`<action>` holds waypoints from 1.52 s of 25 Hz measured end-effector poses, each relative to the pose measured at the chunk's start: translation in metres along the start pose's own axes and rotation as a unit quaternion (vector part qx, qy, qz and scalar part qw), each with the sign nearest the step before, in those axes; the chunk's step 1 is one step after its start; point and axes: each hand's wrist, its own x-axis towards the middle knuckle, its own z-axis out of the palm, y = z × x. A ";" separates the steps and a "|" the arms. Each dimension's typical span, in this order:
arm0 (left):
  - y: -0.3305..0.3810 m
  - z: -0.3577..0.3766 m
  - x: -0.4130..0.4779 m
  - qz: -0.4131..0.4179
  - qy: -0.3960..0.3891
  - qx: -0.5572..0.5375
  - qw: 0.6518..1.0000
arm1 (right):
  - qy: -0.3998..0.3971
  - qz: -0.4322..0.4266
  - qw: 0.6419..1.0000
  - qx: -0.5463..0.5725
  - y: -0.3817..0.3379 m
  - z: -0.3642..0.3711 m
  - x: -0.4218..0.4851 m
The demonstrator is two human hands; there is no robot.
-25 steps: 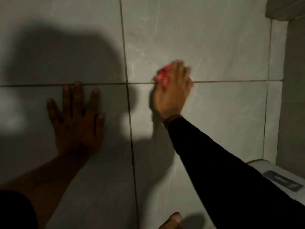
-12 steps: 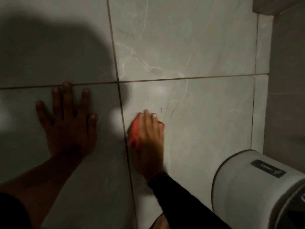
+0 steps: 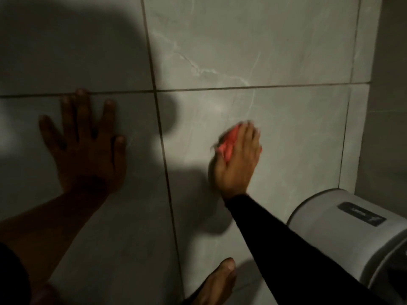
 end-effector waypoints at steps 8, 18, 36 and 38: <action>-0.002 0.001 0.001 -0.015 -0.012 0.011 1.000 | -0.029 -0.019 0.999 -0.014 0.020 -0.012 -0.008; 0.002 -0.003 0.000 -0.012 -0.002 0.004 1.000 | -0.044 -0.053 0.997 -0.032 0.009 -0.018 0.005; 0.003 -0.003 0.001 0.005 0.013 0.014 1.000 | 0.066 -0.223 0.971 -0.046 -0.094 0.020 0.060; 0.000 -0.004 0.003 0.001 0.010 0.004 1.000 | -0.021 -0.312 0.946 -0.083 -0.083 0.034 -0.009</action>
